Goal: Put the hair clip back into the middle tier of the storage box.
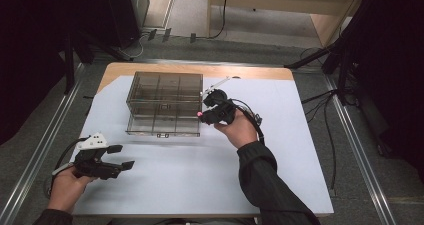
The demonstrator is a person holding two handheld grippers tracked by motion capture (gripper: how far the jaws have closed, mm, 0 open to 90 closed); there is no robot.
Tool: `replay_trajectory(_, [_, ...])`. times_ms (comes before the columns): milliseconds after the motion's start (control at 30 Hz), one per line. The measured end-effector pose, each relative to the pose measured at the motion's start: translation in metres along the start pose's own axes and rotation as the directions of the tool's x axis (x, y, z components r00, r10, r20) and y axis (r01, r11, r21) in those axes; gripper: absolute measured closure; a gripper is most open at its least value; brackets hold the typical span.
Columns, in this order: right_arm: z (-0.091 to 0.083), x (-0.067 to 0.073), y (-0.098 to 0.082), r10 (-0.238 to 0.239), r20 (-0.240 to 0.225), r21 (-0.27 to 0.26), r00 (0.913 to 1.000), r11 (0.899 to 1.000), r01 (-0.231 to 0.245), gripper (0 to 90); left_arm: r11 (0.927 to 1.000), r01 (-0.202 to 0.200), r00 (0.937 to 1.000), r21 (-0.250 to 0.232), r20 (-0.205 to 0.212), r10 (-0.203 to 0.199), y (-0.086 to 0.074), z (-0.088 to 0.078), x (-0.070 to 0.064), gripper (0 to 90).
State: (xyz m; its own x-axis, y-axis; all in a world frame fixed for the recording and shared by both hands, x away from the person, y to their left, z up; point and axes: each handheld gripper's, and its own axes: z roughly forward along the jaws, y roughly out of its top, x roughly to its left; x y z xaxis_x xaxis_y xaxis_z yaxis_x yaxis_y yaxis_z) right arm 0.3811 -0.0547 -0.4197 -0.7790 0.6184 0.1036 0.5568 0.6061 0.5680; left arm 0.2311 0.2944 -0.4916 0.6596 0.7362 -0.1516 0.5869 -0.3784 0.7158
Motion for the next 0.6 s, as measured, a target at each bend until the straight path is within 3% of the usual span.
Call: replay_trajectory(600, [0.010, 0.008, 0.013, -0.041, -0.013, 0.018, 0.9991, 0.999, 0.041, 77.6, 1.0000, 0.000, 1.0000, 0.000, -0.007, 0.000, 0.000, 0.000, 0.000, 24.2])
